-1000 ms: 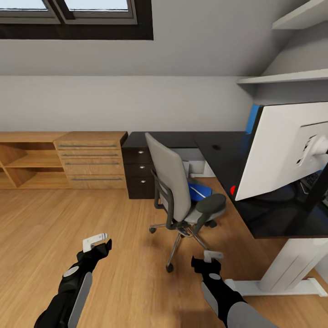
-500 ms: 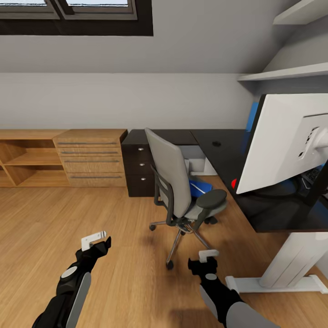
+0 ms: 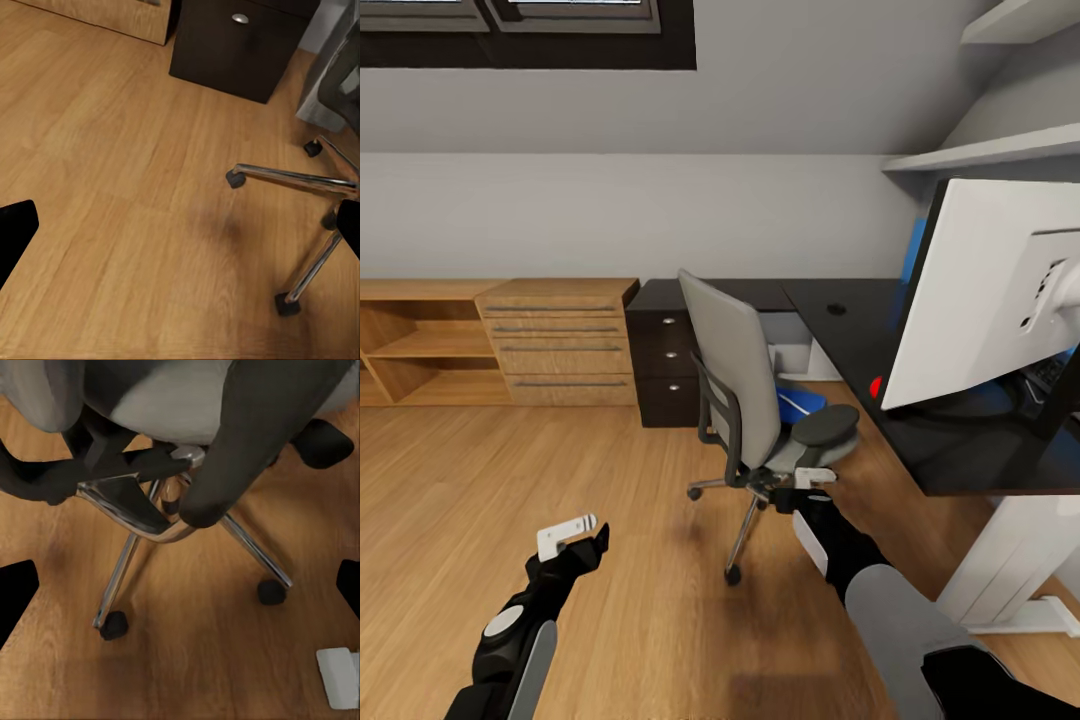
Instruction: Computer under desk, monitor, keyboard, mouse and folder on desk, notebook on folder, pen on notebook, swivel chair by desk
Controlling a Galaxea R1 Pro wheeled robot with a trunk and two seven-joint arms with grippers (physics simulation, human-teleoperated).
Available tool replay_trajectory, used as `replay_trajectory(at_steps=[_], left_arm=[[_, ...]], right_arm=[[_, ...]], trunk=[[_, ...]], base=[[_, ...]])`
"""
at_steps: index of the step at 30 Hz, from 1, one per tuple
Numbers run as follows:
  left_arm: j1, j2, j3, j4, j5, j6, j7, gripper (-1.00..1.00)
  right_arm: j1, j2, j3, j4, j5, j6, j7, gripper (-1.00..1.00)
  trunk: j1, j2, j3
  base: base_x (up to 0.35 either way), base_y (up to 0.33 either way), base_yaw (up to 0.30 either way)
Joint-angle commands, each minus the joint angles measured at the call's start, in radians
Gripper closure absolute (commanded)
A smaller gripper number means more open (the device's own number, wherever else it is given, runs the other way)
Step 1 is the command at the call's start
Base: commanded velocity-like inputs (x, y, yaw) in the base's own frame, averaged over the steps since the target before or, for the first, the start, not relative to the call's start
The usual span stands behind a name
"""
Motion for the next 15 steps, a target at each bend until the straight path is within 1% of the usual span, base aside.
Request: replay_trajectory(at_steps=[1,3,4,14,15], left_arm=[[0.000,0.000,-0.003,-0.002,0.010,0.010,0.005,-1.00],[0.001,0.000,-0.010,-0.003,0.010,0.019,0.005,-1.00],[0.003,0.000,-0.015,-0.003,0.009,0.025,0.005,-1.00],[0.004,-0.003,-0.018,-0.002,0.009,0.030,0.005,-1.00],[0.004,-0.003,-0.026,0.003,0.008,0.030,0.005,-1.00]], right_arm=[[-0.003,-0.001,0.009,-0.003,-0.015,-0.007,-0.009,-1.00],[-0.006,-0.002,0.009,-0.006,-0.023,-0.042,-0.009,-1.00],[-0.008,-0.001,0.011,-0.007,-0.030,-0.076,-0.010,-1.00],[-0.006,-0.005,0.010,-0.025,-0.036,-0.100,-0.009,-1.00],[-0.005,-0.004,0.010,-0.029,-0.037,-0.107,-0.009,-1.00]], trunk=[[0.004,-0.008,-0.004],[0.011,-0.022,-0.010],[0.015,-0.029,-0.014],[0.054,-0.099,-0.045],[0.057,-0.106,-0.048]], base=[[0.000,0.000,0.000],[0.000,0.000,0.000],[0.000,0.000,0.000],[0.000,0.000,0.000],[0.000,0.000,0.000]])
